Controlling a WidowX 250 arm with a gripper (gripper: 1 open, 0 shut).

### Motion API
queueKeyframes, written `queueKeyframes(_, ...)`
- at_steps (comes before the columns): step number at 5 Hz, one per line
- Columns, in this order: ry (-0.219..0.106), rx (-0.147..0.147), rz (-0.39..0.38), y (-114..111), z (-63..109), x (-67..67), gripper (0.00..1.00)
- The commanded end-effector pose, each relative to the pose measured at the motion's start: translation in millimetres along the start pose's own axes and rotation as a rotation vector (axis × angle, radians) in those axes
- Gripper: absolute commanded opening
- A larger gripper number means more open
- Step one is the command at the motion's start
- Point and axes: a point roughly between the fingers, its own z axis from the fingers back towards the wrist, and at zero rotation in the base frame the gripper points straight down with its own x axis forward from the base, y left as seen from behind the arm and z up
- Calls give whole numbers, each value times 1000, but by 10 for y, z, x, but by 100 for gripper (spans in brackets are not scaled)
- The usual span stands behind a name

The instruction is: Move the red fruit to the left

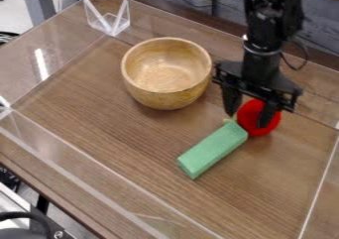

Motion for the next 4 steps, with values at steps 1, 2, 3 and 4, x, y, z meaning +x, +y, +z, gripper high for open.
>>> queueKeyframes(1,-92,-30,-8,-45,369,196,0)
queueKeyframes(2,-91,-28,-23,-84,425,268,0)
queueKeyframes(3,-81,-24,-35,-124,349,192,100)
queueKeyframes(4,-69,-21,-47,-149,269,115,100)
